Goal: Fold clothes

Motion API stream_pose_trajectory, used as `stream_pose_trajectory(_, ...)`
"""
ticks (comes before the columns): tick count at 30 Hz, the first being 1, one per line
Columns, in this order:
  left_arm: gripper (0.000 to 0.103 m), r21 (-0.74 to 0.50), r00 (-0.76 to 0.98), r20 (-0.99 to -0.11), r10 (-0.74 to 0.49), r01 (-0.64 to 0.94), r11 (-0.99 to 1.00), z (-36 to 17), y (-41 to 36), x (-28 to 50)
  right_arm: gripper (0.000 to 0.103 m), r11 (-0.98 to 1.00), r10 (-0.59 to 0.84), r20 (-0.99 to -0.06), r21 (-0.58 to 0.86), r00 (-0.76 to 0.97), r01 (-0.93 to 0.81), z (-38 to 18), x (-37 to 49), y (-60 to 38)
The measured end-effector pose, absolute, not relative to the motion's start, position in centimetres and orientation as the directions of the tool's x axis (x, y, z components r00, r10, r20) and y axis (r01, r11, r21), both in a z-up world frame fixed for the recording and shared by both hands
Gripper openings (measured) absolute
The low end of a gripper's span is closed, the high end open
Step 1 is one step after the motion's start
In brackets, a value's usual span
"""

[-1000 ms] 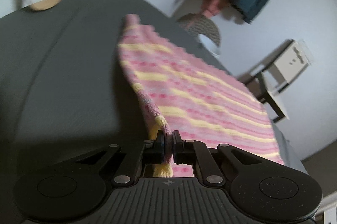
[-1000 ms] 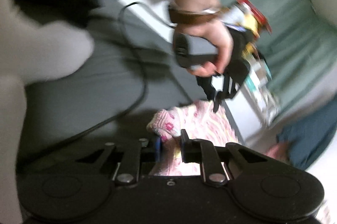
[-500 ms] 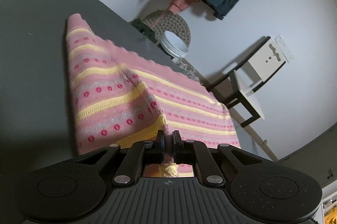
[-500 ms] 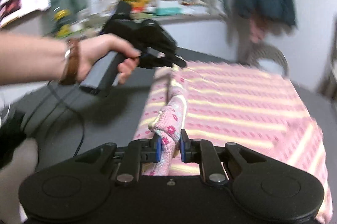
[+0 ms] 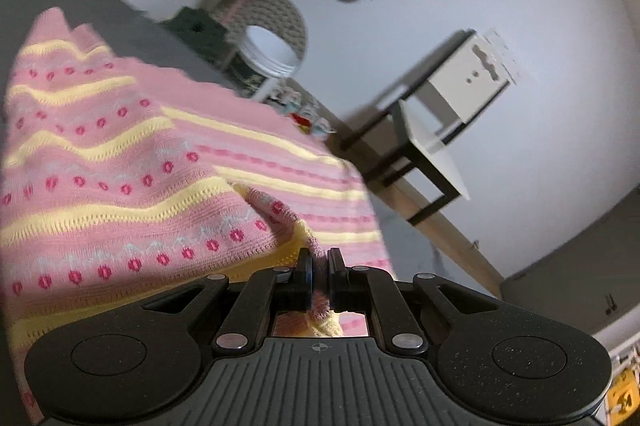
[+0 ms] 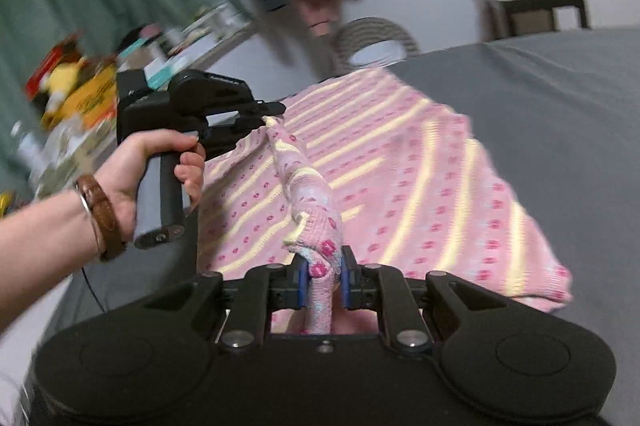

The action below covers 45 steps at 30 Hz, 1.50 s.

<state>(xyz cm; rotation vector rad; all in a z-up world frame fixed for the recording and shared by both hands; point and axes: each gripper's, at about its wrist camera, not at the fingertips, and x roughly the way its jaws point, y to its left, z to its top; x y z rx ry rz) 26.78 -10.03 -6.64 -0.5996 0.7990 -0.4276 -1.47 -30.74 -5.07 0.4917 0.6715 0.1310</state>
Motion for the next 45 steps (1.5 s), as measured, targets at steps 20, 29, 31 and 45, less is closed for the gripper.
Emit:
stream_pose_trajectory(20,0.007,-0.57,0.52,-0.574,-0.632,0.3,0.765,-5.5,-23.7,26.2,0.015,0.697,0.154,-0.623,0.619,0.767,0.363,-8.6,-3.5,-40.0)
stream_pose_trajectory(29,0.007,-0.506,0.507,-0.632,-0.586,0.303,0.807,-6.6,-25.4,27.0,0.015,0.698,0.148,-0.67,0.592,0.727,0.404,-9.0,-3.1,-39.6)
stream_pose_trajectory(31,0.007,-0.504,0.513,-0.63,-0.583,0.301,0.81,-6.9,-25.6,27.0,0.015,0.694,0.149,-0.671,0.594,0.726,0.407,-9.0,-3.0,-39.6)
stream_pose_trajectory(45,0.039,-0.446,0.516,-0.656,-0.552,0.325,0.834,-6.2,-27.8,26.8,0.015,0.668,0.147,-0.677,0.605,0.721,0.432,-9.2,-3.4,-39.7)
